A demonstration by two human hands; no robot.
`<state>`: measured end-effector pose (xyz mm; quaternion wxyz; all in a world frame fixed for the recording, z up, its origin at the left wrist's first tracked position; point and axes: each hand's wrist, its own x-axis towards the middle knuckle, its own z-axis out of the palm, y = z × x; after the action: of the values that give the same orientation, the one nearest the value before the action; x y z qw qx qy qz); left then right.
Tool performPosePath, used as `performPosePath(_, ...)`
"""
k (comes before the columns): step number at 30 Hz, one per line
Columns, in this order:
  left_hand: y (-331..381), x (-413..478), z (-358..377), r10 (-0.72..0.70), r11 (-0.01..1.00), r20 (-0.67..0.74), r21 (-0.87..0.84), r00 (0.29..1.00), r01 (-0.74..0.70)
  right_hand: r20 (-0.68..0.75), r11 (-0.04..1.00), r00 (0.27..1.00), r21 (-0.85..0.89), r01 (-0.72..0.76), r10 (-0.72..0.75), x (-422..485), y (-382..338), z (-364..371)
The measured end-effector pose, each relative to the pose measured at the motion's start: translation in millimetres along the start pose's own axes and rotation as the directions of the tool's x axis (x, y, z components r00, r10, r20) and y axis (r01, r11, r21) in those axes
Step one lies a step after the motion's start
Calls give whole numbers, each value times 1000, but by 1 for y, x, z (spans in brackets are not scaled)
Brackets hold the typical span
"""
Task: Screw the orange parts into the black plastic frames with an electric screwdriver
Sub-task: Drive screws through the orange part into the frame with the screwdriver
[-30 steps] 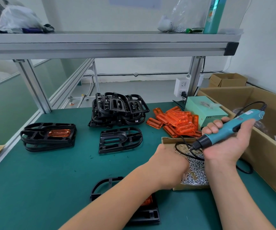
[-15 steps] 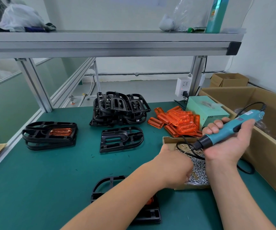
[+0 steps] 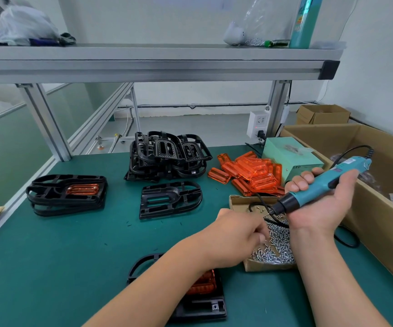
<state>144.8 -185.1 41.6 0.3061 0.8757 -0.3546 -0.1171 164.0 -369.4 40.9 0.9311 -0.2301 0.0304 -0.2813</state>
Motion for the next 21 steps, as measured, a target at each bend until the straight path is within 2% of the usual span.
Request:
performPosePath(5, -18, -17, -27, -110, 912, -113, -406, 988, 55, 1, 1000, 1000, -6, -2, 2, 0, 1, 0)
performPosePath(6, -24, -24, -33, -128, 843, -101, -536, 987, 54, 1, 1000, 1000, -3, 0, 0, 0, 1, 0)
performPosePath(8, -36, -39, -44, -160, 596, -33, -800, 987, 70, 6, 1000, 1000, -1, -5, 5, 0, 2, 0)
performPosePath(10, -48, -53, -53, -171, 396, 32, -913, 985, 99, 21, 1000, 1000, -12, -16, 16, -2, 3, 1)
performPosePath(12, -59, -63, -60, -211, 320, 62, -938, 976, 129, 41, 999, 999, -25, -24, 25, -3, 6, 2)
performPosePath(17, -78, -63, -64, -312, 293, 67, -942, 948, 163, 87, 996, 996, -91, -20, 28, -8, 13, 6)
performPosePath(19, -78, -52, -60, -290, 379, 80, -905, 954, 191, 89, 994, 995, -103, -24, 33, -10, 14, 7)
performPosePath(21, -74, -38, -54, -265, 546, 89, -806, 960, 226, 82, 994, 996, -109, -27, 36, -10, 13, 7)
